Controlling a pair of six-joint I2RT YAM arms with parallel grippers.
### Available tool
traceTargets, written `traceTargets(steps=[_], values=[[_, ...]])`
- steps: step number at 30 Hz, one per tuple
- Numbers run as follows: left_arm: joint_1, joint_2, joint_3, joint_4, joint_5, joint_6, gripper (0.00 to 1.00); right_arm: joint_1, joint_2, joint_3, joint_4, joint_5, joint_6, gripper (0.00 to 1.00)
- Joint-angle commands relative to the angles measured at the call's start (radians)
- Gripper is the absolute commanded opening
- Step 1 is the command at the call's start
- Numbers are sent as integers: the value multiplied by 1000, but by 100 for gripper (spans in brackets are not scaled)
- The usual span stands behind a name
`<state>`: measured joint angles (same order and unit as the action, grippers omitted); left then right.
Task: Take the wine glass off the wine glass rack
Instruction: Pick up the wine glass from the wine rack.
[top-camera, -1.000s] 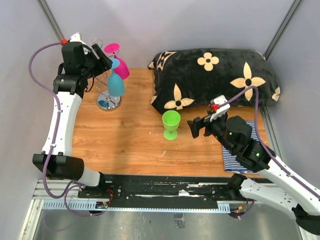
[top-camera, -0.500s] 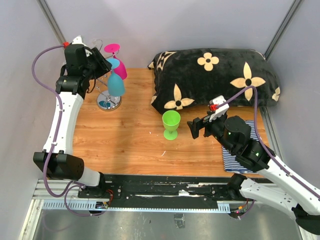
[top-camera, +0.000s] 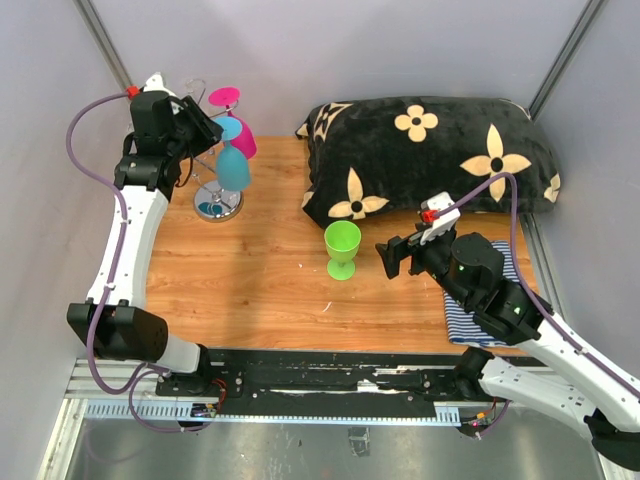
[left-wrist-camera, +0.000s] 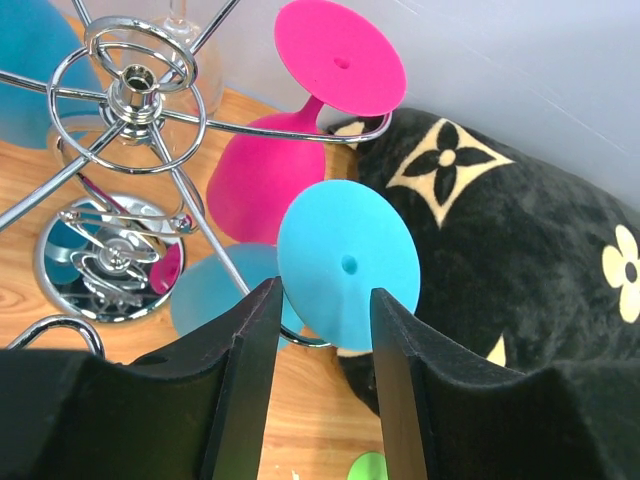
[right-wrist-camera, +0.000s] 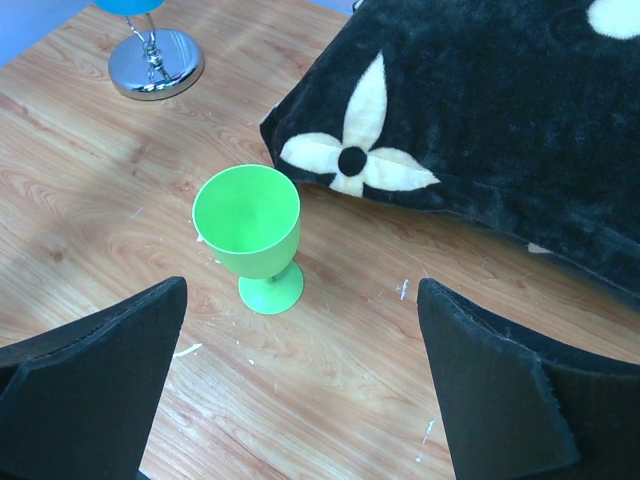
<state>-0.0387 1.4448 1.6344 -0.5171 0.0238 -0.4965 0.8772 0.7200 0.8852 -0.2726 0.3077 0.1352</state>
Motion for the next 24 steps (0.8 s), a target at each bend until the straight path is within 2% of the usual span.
traceTargets(steps=[1, 7, 24], values=[[11, -32, -36, 32, 40, -29, 45, 1, -19, 10, -20, 13, 16, 98], [15, -38, -57, 38, 43, -42, 42, 2, -23, 12, -29, 17, 21, 98], [39, -80, -165, 140, 80, -203, 31, 2, -33, 8, -40, 23, 30, 98]])
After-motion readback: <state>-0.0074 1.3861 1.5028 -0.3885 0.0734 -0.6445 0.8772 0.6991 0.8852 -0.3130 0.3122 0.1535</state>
